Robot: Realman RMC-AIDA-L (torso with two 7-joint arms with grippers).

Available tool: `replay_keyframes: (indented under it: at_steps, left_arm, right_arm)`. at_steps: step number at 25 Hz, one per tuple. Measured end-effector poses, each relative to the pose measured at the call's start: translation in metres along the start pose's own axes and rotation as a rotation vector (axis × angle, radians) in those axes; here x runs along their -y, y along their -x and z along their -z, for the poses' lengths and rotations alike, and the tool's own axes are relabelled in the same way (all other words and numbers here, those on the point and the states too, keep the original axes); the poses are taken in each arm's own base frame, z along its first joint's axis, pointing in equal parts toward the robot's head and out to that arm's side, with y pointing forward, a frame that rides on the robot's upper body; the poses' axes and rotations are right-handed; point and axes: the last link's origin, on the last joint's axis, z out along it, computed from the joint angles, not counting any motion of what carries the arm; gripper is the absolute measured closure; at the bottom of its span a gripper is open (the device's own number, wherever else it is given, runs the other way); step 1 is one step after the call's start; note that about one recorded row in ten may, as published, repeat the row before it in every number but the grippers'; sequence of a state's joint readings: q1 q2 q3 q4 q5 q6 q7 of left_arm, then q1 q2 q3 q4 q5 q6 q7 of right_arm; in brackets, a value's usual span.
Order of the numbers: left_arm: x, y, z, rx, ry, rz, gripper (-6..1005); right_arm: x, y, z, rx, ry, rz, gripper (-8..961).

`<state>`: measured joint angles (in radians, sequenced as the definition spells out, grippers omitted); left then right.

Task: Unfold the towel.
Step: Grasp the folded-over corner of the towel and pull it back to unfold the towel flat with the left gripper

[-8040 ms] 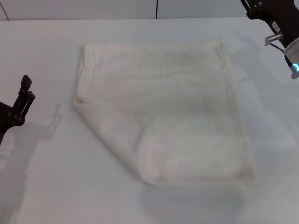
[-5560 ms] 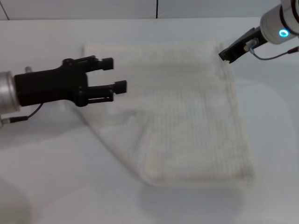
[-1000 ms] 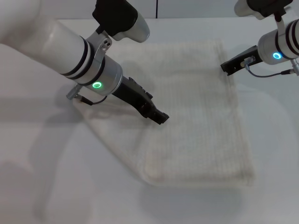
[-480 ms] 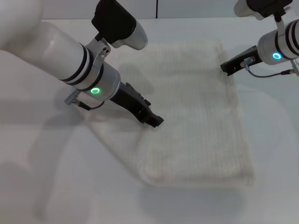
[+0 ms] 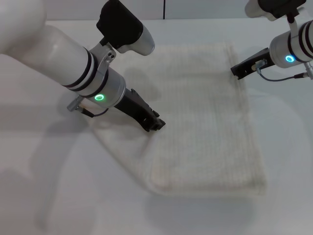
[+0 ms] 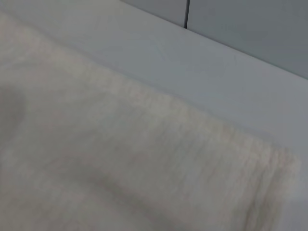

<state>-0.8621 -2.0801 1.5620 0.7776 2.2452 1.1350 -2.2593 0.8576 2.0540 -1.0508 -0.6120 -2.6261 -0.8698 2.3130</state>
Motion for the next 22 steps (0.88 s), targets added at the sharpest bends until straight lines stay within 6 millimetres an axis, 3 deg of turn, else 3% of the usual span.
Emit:
replay_keyframes:
  at_steps: [4, 9, 14, 22]
  left_arm:
    - [-0.0021, 0.0013, -0.0021, 0.014, 0.002, -0.014, 763]
    - [-0.0027, 0.0010, -0.0024, 0.013, 0.004, -0.014, 777]
    - [-0.0037, 0.0011, -0.0020, 0.014, 0.009, -0.015, 896]
    - [-0.0068, 0.0052, -0.0004, 0.028, 0.031, -0.014, 967]
  right_arm:
    - [0.0000, 0.0000, 0.0000, 0.000, 0.000, 0.000, 954]
    - [-0.0001, -0.0004, -0.0002, -0.001, 0.001, 0.002, 953]
    - [-0.0003, -0.0003, -0.0002, -0.001, 0.001, 0.004, 953]
    - [-0.0009, -0.0004, -0.0005, -0.002, 0.001, 0.008, 953]
